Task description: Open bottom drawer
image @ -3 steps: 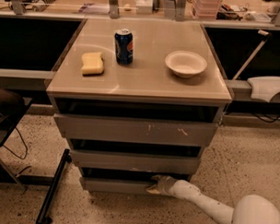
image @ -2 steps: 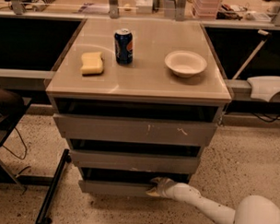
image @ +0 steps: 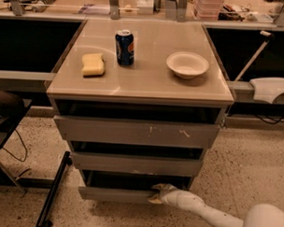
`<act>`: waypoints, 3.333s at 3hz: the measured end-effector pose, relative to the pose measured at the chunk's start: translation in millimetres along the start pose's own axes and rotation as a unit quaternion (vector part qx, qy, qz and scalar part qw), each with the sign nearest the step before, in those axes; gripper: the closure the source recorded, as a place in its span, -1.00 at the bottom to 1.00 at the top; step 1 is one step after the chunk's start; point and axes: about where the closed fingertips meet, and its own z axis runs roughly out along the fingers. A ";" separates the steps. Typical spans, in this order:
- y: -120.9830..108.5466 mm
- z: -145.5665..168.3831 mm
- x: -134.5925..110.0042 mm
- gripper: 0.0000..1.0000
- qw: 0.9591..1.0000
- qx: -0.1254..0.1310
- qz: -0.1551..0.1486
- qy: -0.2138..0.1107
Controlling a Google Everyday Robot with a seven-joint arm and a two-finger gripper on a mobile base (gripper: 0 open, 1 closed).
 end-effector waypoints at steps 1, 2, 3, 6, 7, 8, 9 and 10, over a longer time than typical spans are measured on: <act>0.9 -4.2 -4.5 1.00 1.000 0.000 0.000 0.000; 12.7 -5.7 -6.7 1.00 1.000 0.002 -0.004 -0.006; 11.5 -8.7 -9.5 1.00 1.000 0.002 -0.004 -0.006; 43.0 -19.6 -13.2 1.00 1.000 0.011 -0.001 -0.023; 42.9 -22.5 -15.4 1.00 1.000 0.012 -0.001 -0.023; 56.2 -29.1 -7.2 1.00 1.000 0.014 0.009 -0.025; 55.4 -33.9 -9.9 1.00 1.000 0.015 0.009 -0.025; 68.0 -39.8 -2.8 1.00 0.999 0.016 0.017 -0.026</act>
Offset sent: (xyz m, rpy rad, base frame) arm -0.3988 -0.0679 -0.1584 0.1855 -0.0065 -0.2674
